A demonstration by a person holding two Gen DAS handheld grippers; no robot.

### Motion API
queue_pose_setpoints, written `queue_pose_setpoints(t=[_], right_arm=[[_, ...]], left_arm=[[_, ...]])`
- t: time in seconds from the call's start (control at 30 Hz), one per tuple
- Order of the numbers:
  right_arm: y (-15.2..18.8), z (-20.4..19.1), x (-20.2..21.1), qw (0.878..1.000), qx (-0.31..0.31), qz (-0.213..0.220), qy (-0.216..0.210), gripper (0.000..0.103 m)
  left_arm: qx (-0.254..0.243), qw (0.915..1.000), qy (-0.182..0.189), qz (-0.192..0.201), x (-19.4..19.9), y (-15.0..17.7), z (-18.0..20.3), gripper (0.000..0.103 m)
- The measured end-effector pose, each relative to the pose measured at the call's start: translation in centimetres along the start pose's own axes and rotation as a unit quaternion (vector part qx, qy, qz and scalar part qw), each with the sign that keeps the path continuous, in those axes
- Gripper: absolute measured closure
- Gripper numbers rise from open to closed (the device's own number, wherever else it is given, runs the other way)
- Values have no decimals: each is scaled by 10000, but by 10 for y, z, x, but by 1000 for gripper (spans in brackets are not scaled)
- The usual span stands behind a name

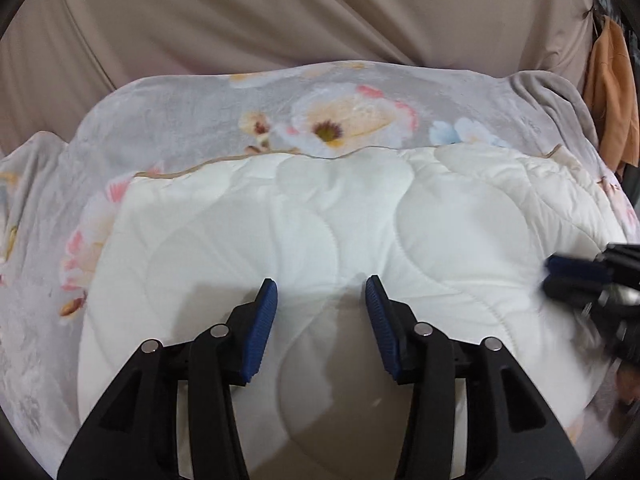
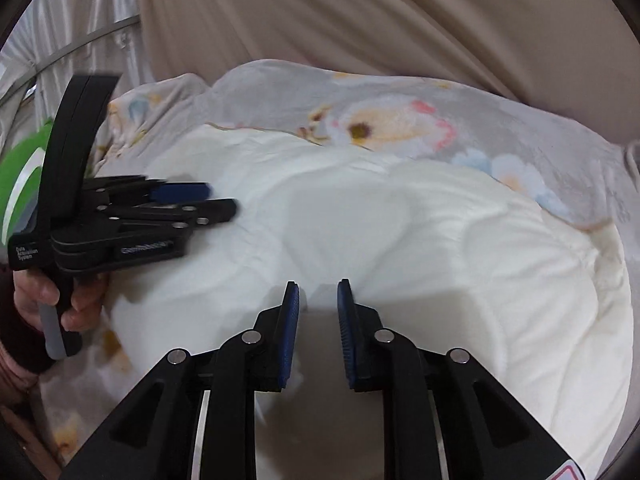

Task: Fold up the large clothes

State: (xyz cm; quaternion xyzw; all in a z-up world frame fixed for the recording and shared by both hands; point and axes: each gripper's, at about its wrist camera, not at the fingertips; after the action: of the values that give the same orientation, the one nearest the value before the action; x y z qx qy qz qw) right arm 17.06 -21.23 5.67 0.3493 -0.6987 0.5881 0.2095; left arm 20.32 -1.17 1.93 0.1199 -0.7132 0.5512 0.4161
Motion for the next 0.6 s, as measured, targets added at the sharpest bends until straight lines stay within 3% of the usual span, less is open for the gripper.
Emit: queue_pose_setpoints(t=[0.27,0.47,0.53,0.6], right_arm=[[51,123,50,9840,-1429,137,1053,89],[78,157,68,9726,-1974,203,1215,89],[70,154,78,9714,-1970,295,1288,82],[57,149,90,9708,-1925,521,1333,60]], left_arm=[[114,9999,-64,33,2,9,-18,58],[161,9998,-138,35,9,9,-20,58],[364,9993,-97,61,20,4,-32,53],[737,9970,-69,227,33,-11,-58,36]])
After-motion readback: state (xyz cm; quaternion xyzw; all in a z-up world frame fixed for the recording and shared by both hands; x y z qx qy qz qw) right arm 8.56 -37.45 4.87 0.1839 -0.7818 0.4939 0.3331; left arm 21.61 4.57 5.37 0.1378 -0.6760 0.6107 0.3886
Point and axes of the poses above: each gripper's, at about its wrist camera, not at the fingertips, and x roughly against the way its jaws point, z to its right, y to its underside, and after that the axes turned 2 degrees about y, right-handed
